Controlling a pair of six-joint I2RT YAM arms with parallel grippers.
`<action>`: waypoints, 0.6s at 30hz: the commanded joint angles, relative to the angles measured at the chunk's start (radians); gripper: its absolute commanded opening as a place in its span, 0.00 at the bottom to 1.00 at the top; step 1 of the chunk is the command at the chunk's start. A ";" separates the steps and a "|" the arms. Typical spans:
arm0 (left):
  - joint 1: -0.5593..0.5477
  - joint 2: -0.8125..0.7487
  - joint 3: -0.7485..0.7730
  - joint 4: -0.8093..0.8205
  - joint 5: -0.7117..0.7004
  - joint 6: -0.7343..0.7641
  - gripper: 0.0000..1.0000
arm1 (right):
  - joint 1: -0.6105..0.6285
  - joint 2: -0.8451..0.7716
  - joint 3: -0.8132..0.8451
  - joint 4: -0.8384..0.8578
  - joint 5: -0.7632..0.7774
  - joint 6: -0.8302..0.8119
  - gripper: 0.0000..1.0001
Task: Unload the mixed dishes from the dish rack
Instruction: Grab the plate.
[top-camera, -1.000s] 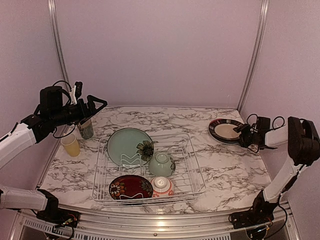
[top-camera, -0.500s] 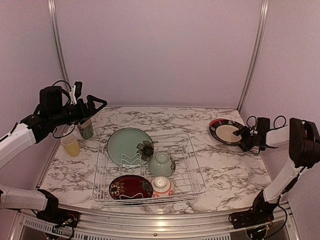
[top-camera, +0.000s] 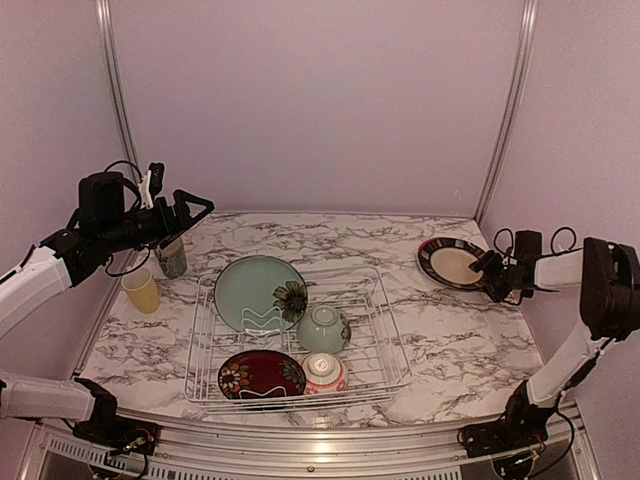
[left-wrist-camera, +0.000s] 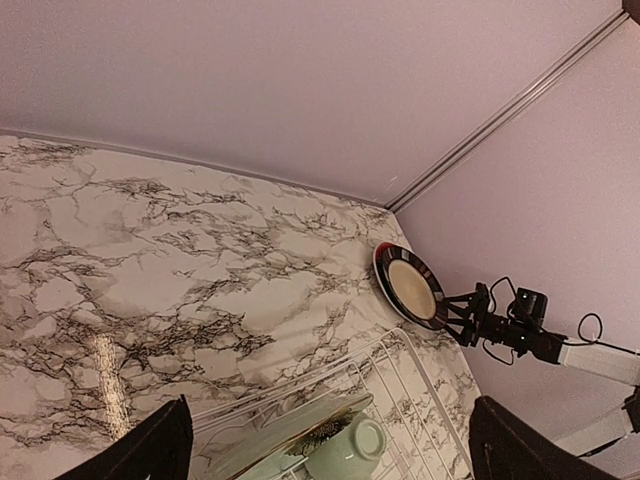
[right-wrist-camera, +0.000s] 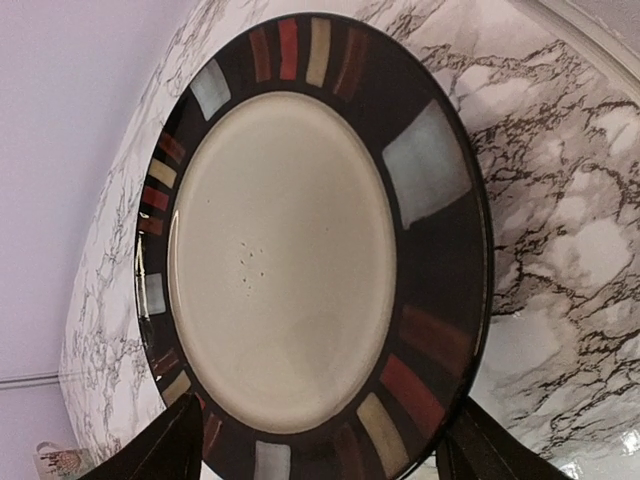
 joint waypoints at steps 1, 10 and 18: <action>-0.005 -0.006 -0.008 0.003 0.015 0.002 0.99 | 0.001 0.032 0.062 0.024 -0.028 -0.039 0.75; -0.005 -0.018 -0.002 -0.014 0.004 0.003 0.99 | 0.012 0.070 0.109 -0.015 0.001 -0.048 0.74; -0.007 0.020 0.009 0.013 0.018 0.001 0.99 | 0.022 -0.153 0.034 -0.089 0.157 -0.178 0.75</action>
